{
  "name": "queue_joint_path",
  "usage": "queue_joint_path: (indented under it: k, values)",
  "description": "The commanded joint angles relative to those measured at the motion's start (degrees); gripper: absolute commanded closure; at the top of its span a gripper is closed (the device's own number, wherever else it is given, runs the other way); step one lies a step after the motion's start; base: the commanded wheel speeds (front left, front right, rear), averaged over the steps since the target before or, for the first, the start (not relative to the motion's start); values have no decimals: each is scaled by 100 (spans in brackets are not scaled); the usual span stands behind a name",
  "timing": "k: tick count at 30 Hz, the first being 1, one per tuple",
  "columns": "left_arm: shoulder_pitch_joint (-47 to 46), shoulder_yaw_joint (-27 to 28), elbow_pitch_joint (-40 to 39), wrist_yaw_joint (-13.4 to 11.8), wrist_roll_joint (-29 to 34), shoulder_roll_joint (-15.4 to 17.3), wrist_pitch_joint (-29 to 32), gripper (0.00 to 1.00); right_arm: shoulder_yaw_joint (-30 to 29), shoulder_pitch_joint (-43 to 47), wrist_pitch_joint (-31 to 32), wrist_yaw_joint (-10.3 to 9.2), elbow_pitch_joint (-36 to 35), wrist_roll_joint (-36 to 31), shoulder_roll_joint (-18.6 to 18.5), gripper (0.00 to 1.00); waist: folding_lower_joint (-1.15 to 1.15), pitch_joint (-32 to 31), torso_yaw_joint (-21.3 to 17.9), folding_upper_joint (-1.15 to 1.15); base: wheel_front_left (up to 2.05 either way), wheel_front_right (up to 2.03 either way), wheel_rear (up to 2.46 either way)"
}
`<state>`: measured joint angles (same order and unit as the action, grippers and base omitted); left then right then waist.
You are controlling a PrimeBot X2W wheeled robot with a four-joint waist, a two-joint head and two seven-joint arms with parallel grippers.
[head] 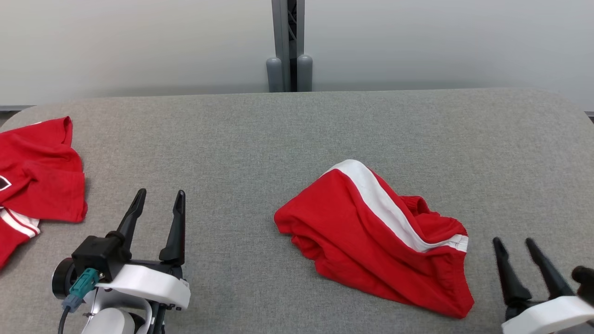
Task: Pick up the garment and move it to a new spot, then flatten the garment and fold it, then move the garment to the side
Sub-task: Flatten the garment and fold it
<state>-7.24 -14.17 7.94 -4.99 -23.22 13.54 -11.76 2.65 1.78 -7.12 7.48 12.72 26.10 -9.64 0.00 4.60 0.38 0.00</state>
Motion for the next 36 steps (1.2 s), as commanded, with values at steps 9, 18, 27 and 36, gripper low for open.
queue_joint_path:
  k: [9,18,27,36]
  values:
    - [129,38,-176,-159,52,137,60,0,-808,-199,78,3,-1323,-1059,269,0,0,-101,-42,0,0,0,0]
    - [362,-129,-507,-333,247,148,131,0,-440,84,476,2,-1822,-1356,523,0,0,-225,22,0,0,0,0]
    - [630,-229,-657,-380,193,191,284,0,-431,240,574,2,-1800,-1346,619,0,0,-330,91,0,0,0,0]
    - [660,-284,-680,-383,148,207,322,0,-382,287,637,3,-1802,-1414,643,0,0,-365,115,0,0,0,0]
